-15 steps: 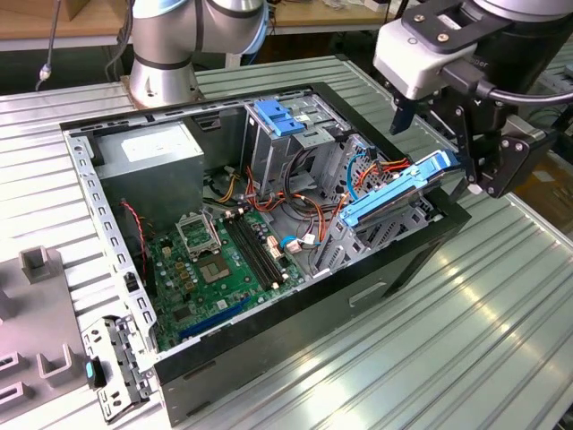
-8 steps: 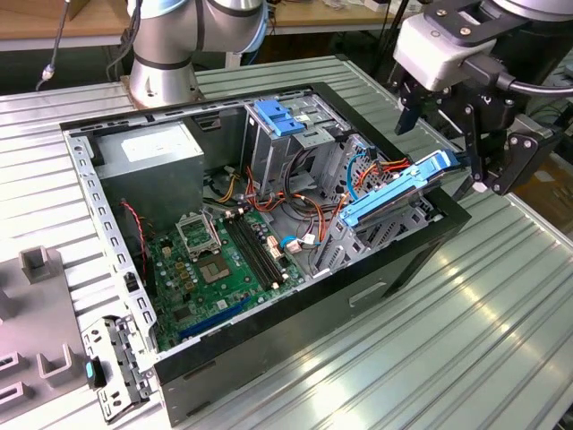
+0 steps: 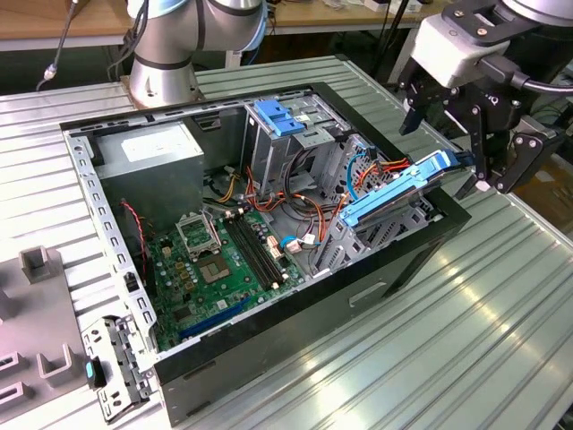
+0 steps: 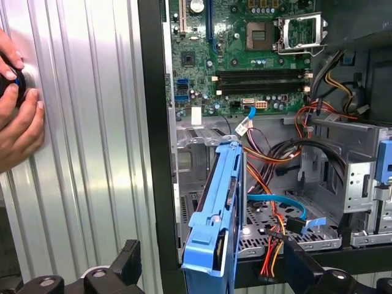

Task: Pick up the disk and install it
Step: 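Insert the disk into the insertion slot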

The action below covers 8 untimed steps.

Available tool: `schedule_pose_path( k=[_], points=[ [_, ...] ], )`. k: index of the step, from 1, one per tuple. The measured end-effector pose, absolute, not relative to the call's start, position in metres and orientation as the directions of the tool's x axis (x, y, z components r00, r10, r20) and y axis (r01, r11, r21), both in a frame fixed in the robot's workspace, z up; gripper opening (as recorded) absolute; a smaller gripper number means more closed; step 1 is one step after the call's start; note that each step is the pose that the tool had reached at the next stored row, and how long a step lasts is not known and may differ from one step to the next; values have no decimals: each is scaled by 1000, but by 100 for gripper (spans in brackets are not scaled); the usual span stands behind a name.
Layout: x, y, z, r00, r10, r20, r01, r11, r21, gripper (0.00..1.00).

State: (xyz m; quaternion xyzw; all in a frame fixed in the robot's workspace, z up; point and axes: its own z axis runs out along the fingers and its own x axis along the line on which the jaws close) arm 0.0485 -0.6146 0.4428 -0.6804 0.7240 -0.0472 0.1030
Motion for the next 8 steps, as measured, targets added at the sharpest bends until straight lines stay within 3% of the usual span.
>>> schedule_pose_path(
  k=[8],
  points=[
    [55, -614, 429, -54, -994, -92, -979, 71, -191, 99]
  ],
)
